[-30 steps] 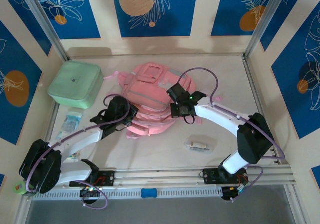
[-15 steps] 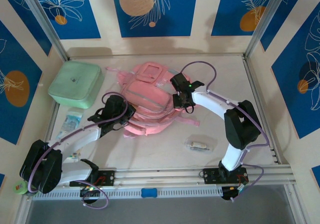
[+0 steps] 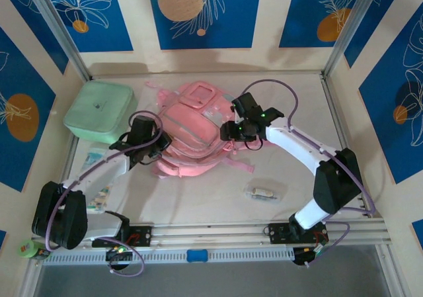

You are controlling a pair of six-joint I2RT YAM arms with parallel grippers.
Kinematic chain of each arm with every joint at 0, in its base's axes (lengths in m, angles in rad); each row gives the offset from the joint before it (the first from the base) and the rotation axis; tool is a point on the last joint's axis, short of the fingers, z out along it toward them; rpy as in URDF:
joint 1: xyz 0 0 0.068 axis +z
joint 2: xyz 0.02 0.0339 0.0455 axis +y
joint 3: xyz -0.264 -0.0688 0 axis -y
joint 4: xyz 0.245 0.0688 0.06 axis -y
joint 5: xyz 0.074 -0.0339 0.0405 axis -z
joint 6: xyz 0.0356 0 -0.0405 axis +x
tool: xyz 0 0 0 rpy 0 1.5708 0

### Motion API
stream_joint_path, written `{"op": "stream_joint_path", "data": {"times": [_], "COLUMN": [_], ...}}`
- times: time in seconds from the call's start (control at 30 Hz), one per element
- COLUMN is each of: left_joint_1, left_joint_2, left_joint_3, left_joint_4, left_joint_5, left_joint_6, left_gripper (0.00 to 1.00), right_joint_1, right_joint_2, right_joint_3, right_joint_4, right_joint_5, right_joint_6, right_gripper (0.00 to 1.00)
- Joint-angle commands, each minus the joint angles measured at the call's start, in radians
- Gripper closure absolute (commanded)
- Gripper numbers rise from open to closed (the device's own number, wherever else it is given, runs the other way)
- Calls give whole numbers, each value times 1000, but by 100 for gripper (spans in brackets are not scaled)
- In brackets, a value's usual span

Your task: Pack the student bag

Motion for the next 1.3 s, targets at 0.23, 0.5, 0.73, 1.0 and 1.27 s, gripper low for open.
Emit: {"op": "stream_joint_path", "data": {"times": [0.23, 0.5, 0.73, 1.0, 1.27], "left_joint_1": [-76, -331, -350, -271, -171], "left_joint_2": [-239, -98, 92, 156, 90], "left_joint_3": [-113, -63, 15, 74, 90], "left_joint_4": [-38, 97, 204, 253, 229], "left_joint_5": [-81, -222, -259, -251, -173], "left_joint_6": [-56, -136, -96, 29, 166], "left_gripper": [64, 49, 42, 42, 39], "right_joint_1": [-28, -49, -65, -91, -55], "right_joint_2": [244, 378, 383, 236, 120], "right_joint_3": [225, 315, 293, 117, -30], "right_joint_4": [17, 8, 76, 225, 416], "right_joint_5": [-254, -283, -355, -455, -498], "right_joint_6": [72, 31, 23, 108, 316], "right_gripper": [37, 42, 86, 100, 100]}}
